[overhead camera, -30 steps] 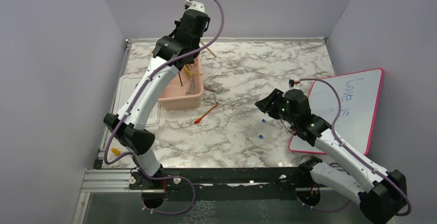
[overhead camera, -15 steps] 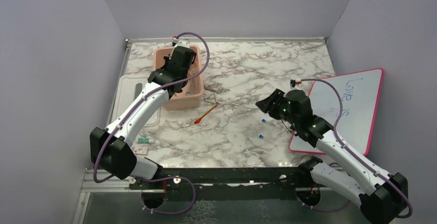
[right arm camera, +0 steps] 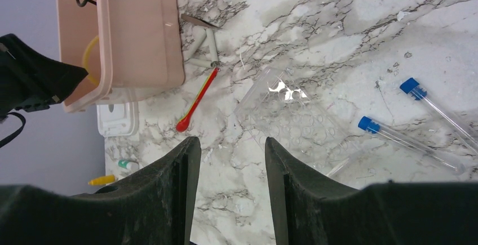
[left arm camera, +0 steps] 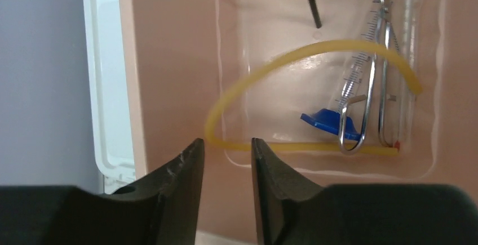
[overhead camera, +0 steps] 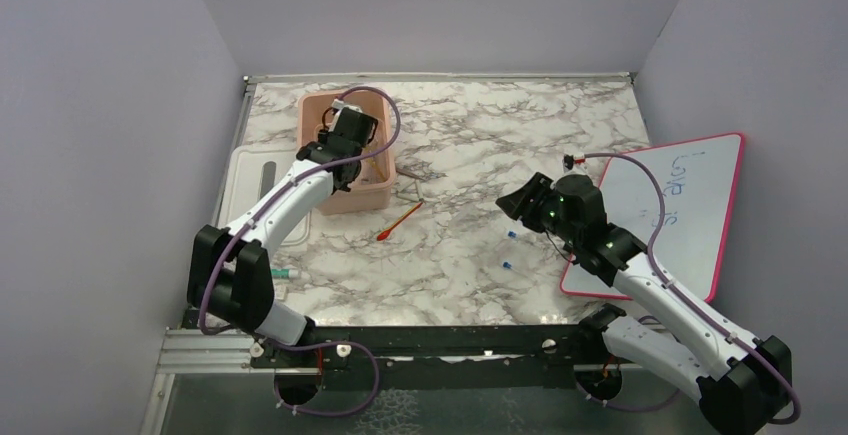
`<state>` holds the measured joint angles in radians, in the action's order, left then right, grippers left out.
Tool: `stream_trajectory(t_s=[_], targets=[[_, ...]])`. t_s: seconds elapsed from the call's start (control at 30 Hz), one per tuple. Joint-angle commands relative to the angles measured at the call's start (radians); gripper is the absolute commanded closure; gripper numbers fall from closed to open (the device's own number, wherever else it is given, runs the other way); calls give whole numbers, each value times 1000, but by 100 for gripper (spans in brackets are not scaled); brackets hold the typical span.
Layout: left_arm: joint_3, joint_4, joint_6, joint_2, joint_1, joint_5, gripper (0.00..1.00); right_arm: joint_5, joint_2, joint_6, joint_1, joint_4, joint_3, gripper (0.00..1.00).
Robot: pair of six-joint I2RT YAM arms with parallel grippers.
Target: Organize the chemistry lab equipment
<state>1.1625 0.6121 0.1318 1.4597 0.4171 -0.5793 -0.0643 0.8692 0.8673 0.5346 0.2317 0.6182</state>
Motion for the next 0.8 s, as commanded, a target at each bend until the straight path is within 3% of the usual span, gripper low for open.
stream_trajectory(t_s=[0.0, 0.2, 0.37, 0.43, 0.6, 0.77], targets=[[76, 29, 75, 27, -58, -7, 57, 13, -13, -8, -4, 9, 21, 50], [178, 34, 59, -31, -61, 57, 52, 6, 27, -34, -4, 15, 41, 50], [211, 10, 50, -95, -60, 351, 51, 24, 104, -79, -4, 2, 71, 50], [192, -21, 59, -120, -57, 510, 50, 38, 158, -116, -2, -2, 100, 49], [71, -174, 104, -210, -51, 748, 48, 58, 351, -227, -1, 7, 236, 49], [-59, -299, 116, -311, -51, 776, 46, 75, 596, -313, 49, 15, 407, 48]])
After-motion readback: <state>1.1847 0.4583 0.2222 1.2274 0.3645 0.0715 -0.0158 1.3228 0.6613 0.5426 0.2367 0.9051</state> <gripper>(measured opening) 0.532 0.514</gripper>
